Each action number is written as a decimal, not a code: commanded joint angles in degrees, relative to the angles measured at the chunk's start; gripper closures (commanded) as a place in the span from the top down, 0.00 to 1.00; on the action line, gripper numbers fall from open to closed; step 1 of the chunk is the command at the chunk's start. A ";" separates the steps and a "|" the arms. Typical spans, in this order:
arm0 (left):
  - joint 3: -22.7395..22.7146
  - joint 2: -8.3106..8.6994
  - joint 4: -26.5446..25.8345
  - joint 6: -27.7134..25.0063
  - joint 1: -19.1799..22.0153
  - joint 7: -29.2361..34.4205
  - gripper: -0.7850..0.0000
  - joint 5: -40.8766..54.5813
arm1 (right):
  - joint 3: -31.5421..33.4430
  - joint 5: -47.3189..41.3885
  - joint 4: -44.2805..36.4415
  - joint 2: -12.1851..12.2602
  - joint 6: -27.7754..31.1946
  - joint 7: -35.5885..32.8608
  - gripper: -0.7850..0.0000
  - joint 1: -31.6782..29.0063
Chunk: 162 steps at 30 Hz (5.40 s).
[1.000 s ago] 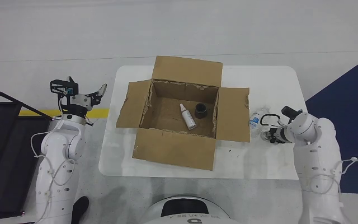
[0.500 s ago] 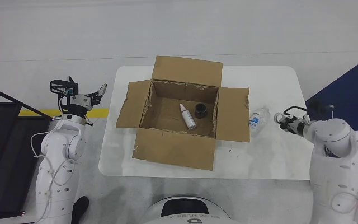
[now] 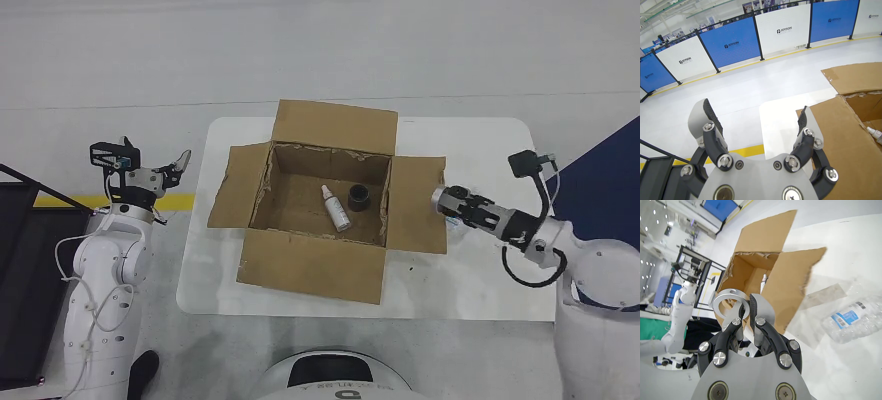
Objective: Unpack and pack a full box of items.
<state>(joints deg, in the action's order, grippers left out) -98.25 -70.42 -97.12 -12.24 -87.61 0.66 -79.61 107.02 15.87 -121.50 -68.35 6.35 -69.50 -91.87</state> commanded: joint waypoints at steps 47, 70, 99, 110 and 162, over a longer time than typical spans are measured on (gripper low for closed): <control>0.00 0.00 0.00 0.00 0.00 0.00 1.00 0.00 | -42.47 27.82 9.37 -2.60 -19.52 2.52 1.00 28.60; 0.00 0.00 0.00 0.00 0.00 0.00 1.00 0.00 | 0.13 15.18 23.72 2.22 -20.45 8.40 1.00 4.13; 0.00 0.00 0.00 0.00 0.00 0.00 1.00 0.00 | -19.80 37.22 45.53 2.76 -34.51 -4.07 0.00 25.75; 0.00 0.00 0.00 0.00 0.00 0.00 1.00 0.00 | -5.83 23.89 40.92 3.88 -30.85 2.72 0.00 17.02; 0.00 0.00 0.00 0.00 0.00 0.00 1.00 0.00 | -43.09 22.99 11.42 1.94 -8.12 6.30 0.00 25.96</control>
<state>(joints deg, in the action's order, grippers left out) -98.25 -70.42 -97.12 -12.24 -87.61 0.66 -79.61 65.79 38.40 -111.40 -66.21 -1.52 -63.38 -67.04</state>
